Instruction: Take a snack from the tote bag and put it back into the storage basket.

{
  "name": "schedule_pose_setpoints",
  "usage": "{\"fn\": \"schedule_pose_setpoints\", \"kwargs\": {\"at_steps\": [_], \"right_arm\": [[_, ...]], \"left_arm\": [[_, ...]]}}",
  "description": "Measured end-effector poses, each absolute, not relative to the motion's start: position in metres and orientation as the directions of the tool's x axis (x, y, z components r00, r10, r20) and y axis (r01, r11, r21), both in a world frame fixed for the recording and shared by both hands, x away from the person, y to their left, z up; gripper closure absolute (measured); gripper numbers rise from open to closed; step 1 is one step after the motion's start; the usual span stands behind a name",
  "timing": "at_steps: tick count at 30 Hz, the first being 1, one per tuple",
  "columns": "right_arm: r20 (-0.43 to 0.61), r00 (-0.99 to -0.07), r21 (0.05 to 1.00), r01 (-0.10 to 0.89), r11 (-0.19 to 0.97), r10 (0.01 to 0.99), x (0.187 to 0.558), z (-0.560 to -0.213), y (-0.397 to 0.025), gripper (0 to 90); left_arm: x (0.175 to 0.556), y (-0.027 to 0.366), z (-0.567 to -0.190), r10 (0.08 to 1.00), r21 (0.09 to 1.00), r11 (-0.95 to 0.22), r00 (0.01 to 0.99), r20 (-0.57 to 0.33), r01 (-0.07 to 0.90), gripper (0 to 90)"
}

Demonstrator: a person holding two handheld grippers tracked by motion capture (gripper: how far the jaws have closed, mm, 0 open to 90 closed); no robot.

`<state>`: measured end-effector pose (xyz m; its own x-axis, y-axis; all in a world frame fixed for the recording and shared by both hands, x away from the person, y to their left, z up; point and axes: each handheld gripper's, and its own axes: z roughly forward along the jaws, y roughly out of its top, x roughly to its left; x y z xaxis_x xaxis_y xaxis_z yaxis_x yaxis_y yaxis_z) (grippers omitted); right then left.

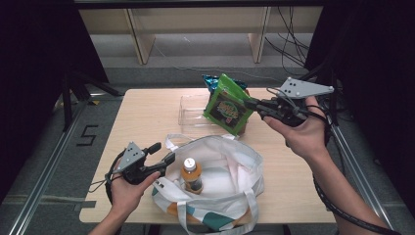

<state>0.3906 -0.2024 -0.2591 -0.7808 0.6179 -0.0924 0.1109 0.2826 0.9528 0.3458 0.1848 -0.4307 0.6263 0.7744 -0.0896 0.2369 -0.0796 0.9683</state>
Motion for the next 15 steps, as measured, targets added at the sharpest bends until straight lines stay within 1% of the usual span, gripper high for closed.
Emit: {"fn": "schedule_pose_setpoints", "kwargs": {"at_steps": [3, 5, 6, 10, 15], "right_arm": [[-0.105, -0.778, 0.949, 0.107, 0.296, 0.619, 0.395, -0.262, -0.202, 90.0], [-0.072, -0.78, 0.951, 0.134, 0.279, 0.622, 0.396, -0.265, -0.2, 90.0], [-0.091, -0.779, 0.951, 0.117, 0.287, 0.62, 0.399, -0.265, -0.2, 90.0], [-0.094, -0.771, 0.95, 0.12, 0.289, 0.629, 0.404, -0.268, -0.2, 90.0], [-0.073, -0.769, 0.949, 0.142, 0.28, 0.635, 0.409, -0.273, -0.198, 90.0]], "left_arm": [[0.346, 0.185, -0.431, 0.775, 0.968, -0.079, 0.626, -0.09, 0.237, 32.9], [0.346, 0.185, -0.431, 0.775, 0.969, -0.077, 0.625, -0.09, 0.235, 33.0], [0.346, 0.185, -0.431, 0.775, 0.968, -0.078, 0.625, -0.091, 0.237, 33.0], [0.346, 0.185, -0.431, 0.772, 0.97, -0.068, 0.628, -0.098, 0.234, 33.0], [0.346, 0.185, -0.431, 0.771, 0.97, -0.071, 0.63, -0.094, 0.232, 32.9]]}}
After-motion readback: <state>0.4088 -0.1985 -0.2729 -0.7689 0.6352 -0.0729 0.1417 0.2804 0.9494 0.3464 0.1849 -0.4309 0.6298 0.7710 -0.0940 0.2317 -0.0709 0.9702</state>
